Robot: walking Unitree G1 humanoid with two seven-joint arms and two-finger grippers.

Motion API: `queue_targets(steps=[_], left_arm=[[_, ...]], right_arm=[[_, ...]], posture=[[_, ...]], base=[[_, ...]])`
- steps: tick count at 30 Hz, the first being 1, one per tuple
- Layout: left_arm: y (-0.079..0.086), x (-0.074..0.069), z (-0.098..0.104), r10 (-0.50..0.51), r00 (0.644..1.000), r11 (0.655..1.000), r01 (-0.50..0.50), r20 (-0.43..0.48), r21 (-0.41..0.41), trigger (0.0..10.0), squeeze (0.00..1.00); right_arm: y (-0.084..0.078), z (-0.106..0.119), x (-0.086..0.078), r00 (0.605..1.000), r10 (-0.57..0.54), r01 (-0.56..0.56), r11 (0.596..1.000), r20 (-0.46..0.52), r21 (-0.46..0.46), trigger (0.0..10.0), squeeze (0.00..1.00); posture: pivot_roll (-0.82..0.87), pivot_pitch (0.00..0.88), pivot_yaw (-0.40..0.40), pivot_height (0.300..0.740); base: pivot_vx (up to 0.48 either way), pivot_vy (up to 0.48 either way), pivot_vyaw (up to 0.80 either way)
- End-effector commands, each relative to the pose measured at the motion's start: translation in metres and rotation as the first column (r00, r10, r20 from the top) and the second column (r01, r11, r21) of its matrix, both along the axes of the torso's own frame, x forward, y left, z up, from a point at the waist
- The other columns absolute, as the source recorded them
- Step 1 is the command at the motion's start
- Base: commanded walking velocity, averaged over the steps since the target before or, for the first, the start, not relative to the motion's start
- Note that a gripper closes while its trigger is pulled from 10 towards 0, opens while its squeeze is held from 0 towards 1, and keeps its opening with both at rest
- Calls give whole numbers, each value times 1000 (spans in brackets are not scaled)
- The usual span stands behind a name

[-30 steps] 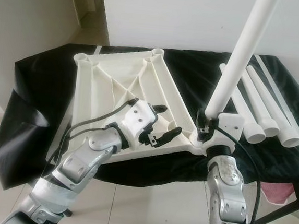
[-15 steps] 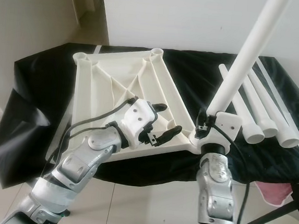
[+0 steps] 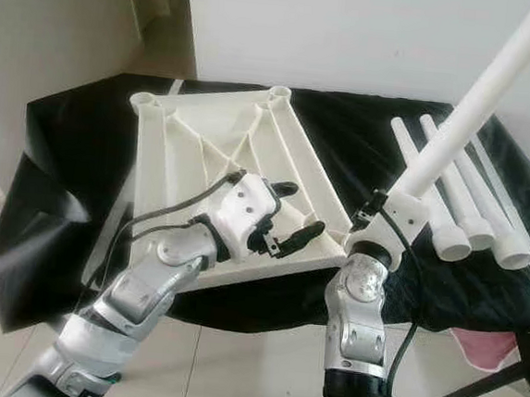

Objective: Building children table

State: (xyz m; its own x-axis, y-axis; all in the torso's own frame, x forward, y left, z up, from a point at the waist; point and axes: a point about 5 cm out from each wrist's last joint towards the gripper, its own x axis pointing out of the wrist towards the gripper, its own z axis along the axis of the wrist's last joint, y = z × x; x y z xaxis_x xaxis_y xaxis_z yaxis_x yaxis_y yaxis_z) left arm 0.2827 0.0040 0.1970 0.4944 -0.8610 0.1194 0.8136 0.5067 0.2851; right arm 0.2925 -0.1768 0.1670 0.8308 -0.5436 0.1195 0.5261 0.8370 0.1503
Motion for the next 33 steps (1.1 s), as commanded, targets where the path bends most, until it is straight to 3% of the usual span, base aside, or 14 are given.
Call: queue_targets(steps=[1,11,20,25,33], left_arm=[[-1,1,2,-15,1000,1000,15,15,13,10000,0],[-1,1,2,-15,1000,1000,15,17,14,10000,0],[0,1,2,-20,1000,1000,19,21,20,10000,0],[0,1,3,-20,1000,1000,20,22,19,10000,0],[-1,0,3,-22,1000,1000,21,21,18,10000,0]], right_arm=[[0,-22,0,993,-13,8,999,-119,-42,10000,0],[4,-27,1,990,-16,-1,993,-142,-118,10000,0],[-1,-38,-3,986,-2,-7,999,-169,-53,10000,0],[-4,-36,-8,995,46,-51,998,-90,-46,10000,0],[-1,-31,-16,983,184,-185,968,-24,-172,10000,0]], posture=[[-91,0,-5,740],[-93,0,0,740],[-89,0,1,740],[-91,0,2,740],[-95,0,4,740]], base=[[0,0,0],[0,0,0],[0,0,0],[0,0,0],[0,0,0]])
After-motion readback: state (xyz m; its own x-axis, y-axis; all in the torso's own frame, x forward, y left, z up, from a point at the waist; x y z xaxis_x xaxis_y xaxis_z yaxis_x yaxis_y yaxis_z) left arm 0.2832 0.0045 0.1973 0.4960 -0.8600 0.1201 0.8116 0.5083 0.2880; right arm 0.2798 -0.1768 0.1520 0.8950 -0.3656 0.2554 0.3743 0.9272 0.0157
